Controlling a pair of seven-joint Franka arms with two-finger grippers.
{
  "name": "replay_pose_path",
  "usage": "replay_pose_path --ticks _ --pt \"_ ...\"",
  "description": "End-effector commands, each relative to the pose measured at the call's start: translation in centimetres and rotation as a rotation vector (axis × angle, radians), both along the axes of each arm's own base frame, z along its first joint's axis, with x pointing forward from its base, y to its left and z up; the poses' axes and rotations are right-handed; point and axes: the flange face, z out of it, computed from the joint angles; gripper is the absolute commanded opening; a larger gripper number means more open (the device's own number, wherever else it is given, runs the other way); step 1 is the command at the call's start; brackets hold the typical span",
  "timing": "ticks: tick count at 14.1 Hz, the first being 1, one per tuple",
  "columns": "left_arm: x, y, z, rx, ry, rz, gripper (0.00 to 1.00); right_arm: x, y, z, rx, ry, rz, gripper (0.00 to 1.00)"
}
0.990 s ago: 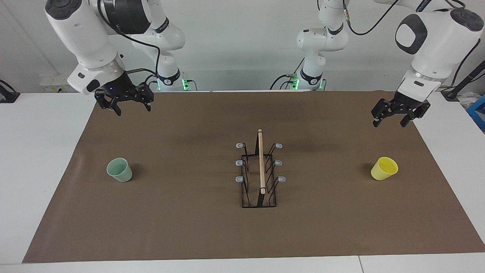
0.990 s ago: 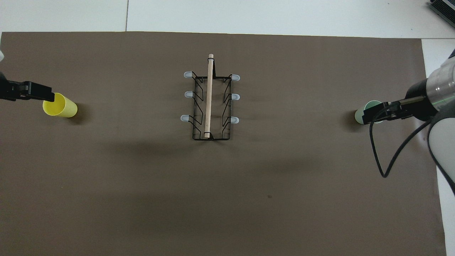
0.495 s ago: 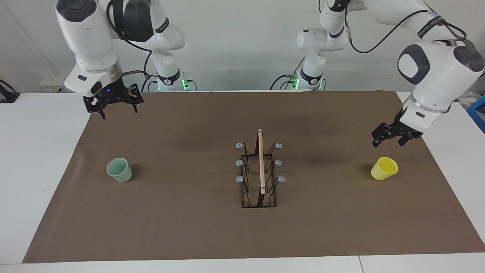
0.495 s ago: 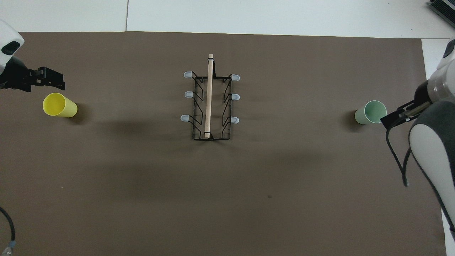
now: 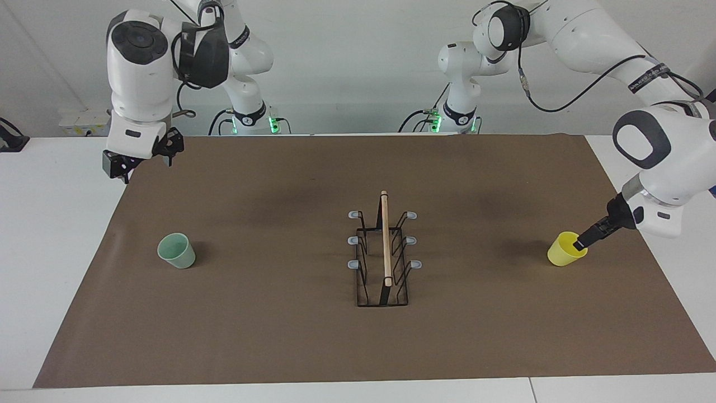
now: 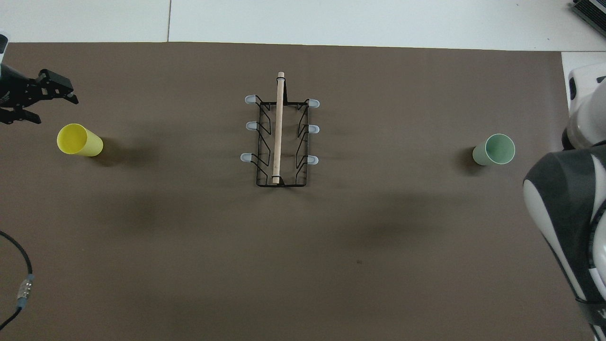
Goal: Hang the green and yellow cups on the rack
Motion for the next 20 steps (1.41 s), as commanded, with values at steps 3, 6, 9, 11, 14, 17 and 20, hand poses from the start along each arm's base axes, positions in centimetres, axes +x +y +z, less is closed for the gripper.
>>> replay_pose_path --ticks 3,6,9,11,14,17,20 --pt "2.0 5.7 -4.4 -0.088 0.019 0.356 1.00 -1.7 1.0 -2.0 -0.111 0.070 0.106 1.00" --pt "0.9 9.5 -5.5 -0.186 0.048 0.534 1.00 -1.6 2.1 -4.6 -0.277 0.192 0.288 1.00" --pt "-0.9 12.9 -8.4 -0.281 0.123 0.756 1.00 0.2 5.0 -9.3 -0.376 0.253 0.425 1.00" --pt "-3.0 14.1 -10.8 -0.351 0.206 0.933 1.00 1.0 5.5 -11.7 -0.406 0.254 0.494 1.00" --pt "-5.9 16.1 -11.4 -0.487 0.266 1.146 1.00 1.5 6.2 -15.6 -0.462 0.257 0.629 1.00" --pt "-10.1 17.2 -14.1 -0.640 0.332 1.329 1.00 2.4 6.9 -19.1 -0.480 0.273 0.709 1.00" --pt "-12.4 14.8 -16.2 -0.708 0.327 1.423 1.00 2.5 9.4 -23.6 -0.519 0.311 0.750 1.00"
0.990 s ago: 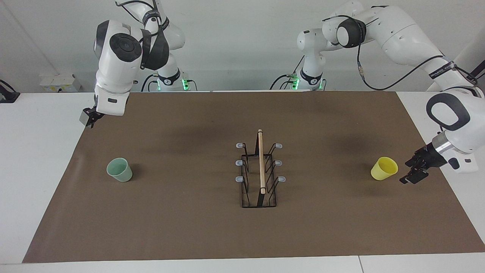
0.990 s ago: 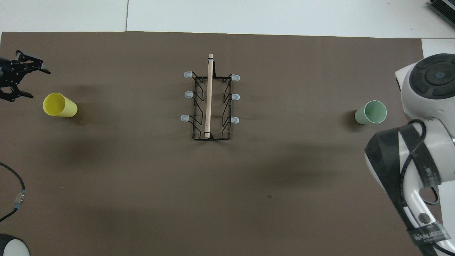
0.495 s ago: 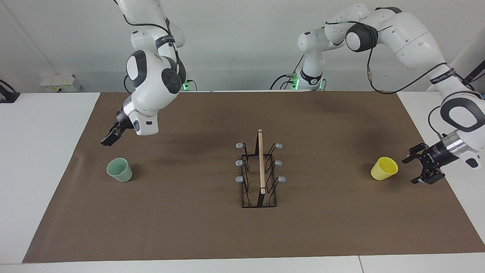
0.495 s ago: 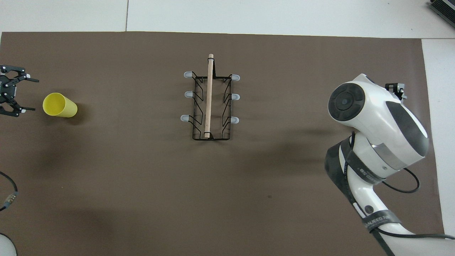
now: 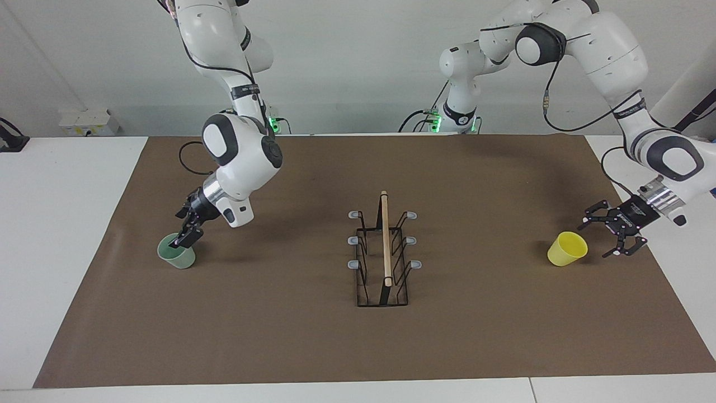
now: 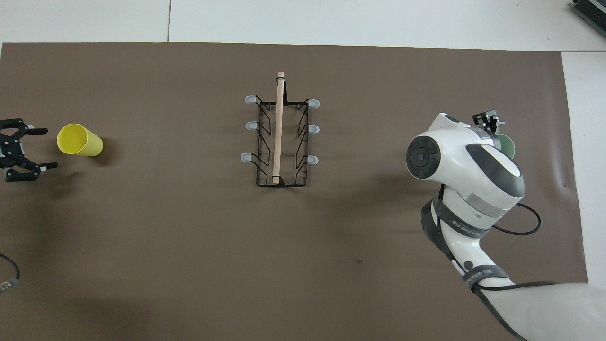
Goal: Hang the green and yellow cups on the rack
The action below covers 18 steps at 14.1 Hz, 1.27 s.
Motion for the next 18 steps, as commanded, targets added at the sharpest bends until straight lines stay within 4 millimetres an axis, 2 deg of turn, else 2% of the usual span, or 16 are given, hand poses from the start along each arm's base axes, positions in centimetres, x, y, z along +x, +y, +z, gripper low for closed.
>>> replay_pose_path --ticks 1,3,5,6,9,13,16,18 --pt "-2.1 -3.3 -0.3 -0.049 -0.008 0.098 1.00 0.3 1.3 -4.2 -0.053 0.009 0.045 1.00" --pt "-1.7 -4.2 -0.6 -0.061 0.003 0.181 1.00 0.2 1.4 -6.2 -0.062 -0.010 0.036 1.00" --pt "-1.1 -5.9 -0.6 -0.078 0.034 0.218 1.00 0.2 1.5 -6.5 -0.055 -0.008 0.042 1.00" --pt "-1.0 -5.9 -0.7 -0.068 0.028 0.231 1.00 0.1 1.2 -7.0 -0.038 -0.007 0.045 1.00" --pt "-0.1 -7.9 -1.5 -0.006 0.009 0.260 1.00 -0.2 1.4 -9.2 -0.036 -0.003 0.045 1.00" --pt "0.2 -8.5 -1.8 0.000 0.002 0.268 1.00 -1.2 -0.1 -11.6 -0.073 -0.029 0.087 1.00" --pt "0.9 -9.8 -1.5 0.016 -0.013 0.250 1.00 -1.4 -0.9 -11.8 -0.087 -0.029 0.096 1.00" --pt "1.6 -10.8 -1.0 0.046 -0.047 0.215 0.99 -1.4 -2.5 -12.1 -0.112 -0.025 0.129 1.00"
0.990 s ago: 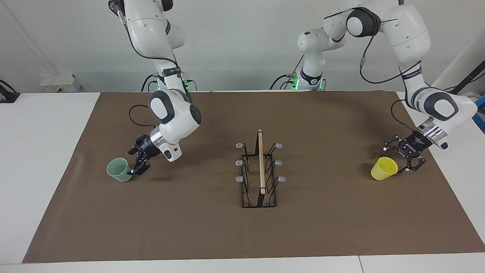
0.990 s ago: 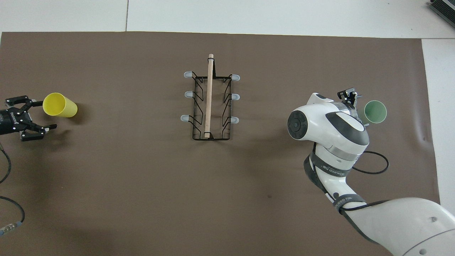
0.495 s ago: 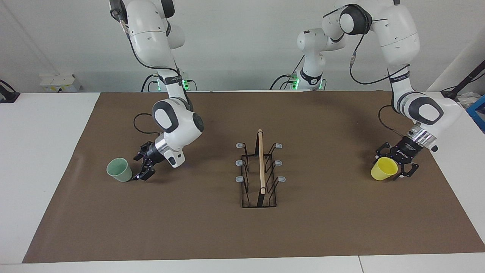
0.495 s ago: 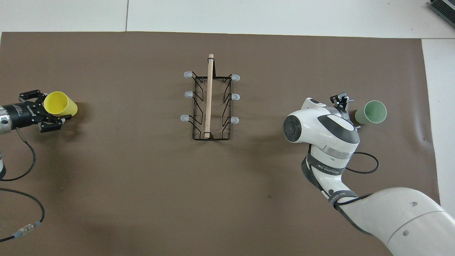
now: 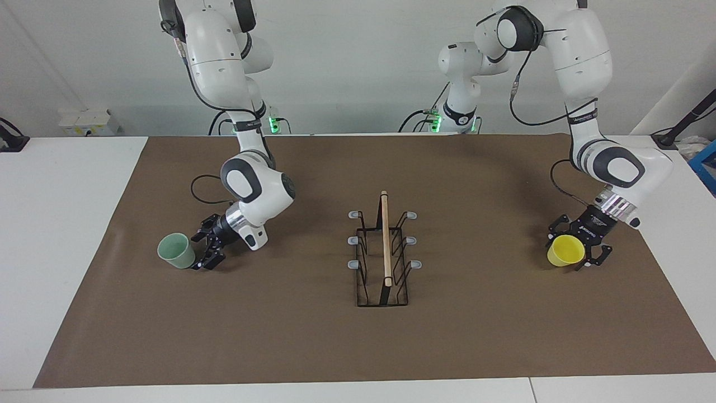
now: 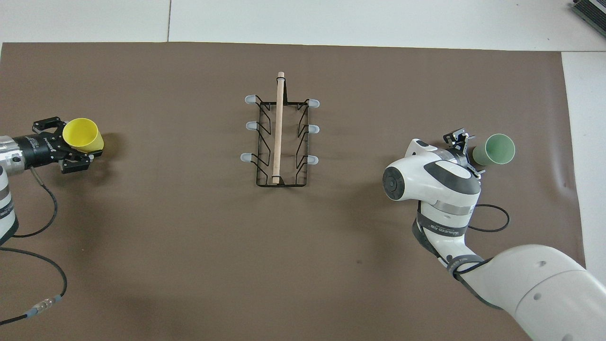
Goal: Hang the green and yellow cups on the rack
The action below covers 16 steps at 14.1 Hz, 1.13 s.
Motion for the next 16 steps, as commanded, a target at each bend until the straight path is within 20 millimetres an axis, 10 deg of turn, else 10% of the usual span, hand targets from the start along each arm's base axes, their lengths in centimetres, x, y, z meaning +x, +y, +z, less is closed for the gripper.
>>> replay_pose_path --ticks 1,3,9,11,13,16 --pt "0.5 -2.2 0.9 0.054 -0.055 -0.044 0.86 -0.4 -2.0 -0.5 -0.007 -0.005 0.048 1.00" --pt "1.0 -3.1 1.6 0.099 -0.111 -0.118 0.00 -0.3 -3.6 -0.6 -0.031 -0.005 0.072 1.00" --pt "5.7 -6.1 11.0 0.281 -0.277 -0.333 0.00 -0.5 -4.9 -1.2 -0.028 0.004 0.112 1.00" --pt "6.0 -7.9 14.1 0.359 -0.297 -0.439 0.00 -0.5 -4.8 -1.2 -0.027 0.005 0.116 0.40" --pt "5.5 -9.8 17.1 0.406 -0.332 -0.513 0.00 -0.5 -4.8 -1.2 -0.029 0.007 0.119 0.00" --pt "4.0 -15.6 20.8 0.593 -0.337 -0.752 0.00 -0.1 -4.8 -0.9 -0.038 0.005 0.120 0.00"
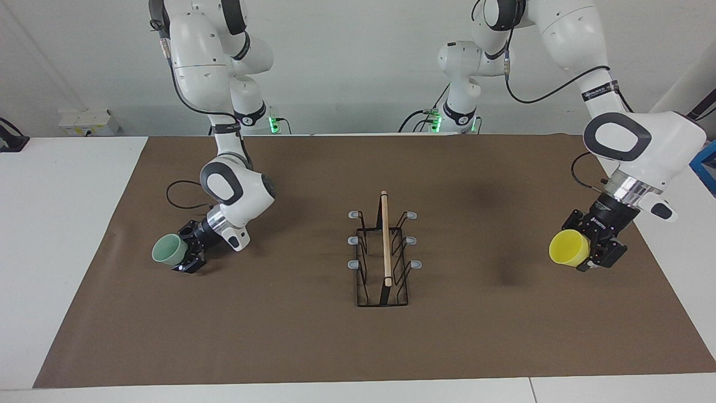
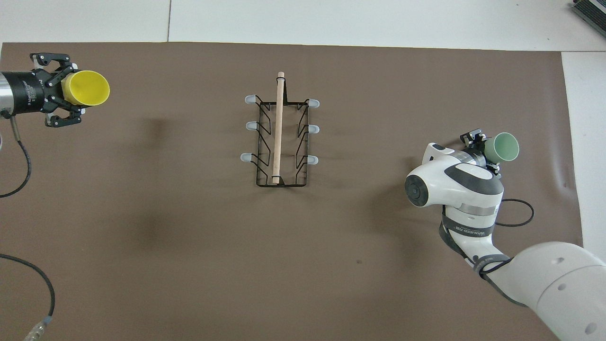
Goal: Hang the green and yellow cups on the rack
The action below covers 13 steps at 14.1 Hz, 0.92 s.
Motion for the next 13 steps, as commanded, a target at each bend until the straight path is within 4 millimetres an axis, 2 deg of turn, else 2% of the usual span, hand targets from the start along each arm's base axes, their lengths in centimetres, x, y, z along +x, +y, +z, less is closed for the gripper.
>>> replay_pose_path --ticks 1,4,5,7,10,13 --pt "-2.5 -5.0 3.0 0.168 -0.017 -0.170 0.00 0.0 0.1 0.3 -0.006 -0.014 0.032 0.00" --pt "-4.8 -11.2 5.1 0.339 -0.054 -0.355 0.00 0.5 0.6 1.1 0.000 -0.031 0.022 0.00" --pt "-6.1 -14.0 5.5 0.416 -0.067 -0.434 0.00 0.6 0.6 1.7 0.016 -0.040 0.002 0.00" --pt "-8.6 -17.6 5.7 0.514 -0.121 -0.532 0.00 1.3 0.8 2.9 0.050 -0.038 -0.032 0.00" --pt "-12.2 -23.3 3.2 0.599 -0.296 -0.648 0.00 1.7 1.1 6.3 0.156 -0.011 -0.112 0.00" --pt "-14.7 -25.9 1.3 0.587 -0.480 -0.679 0.00 1.6 3.4 12.0 0.381 -0.055 -0.262 0.00"
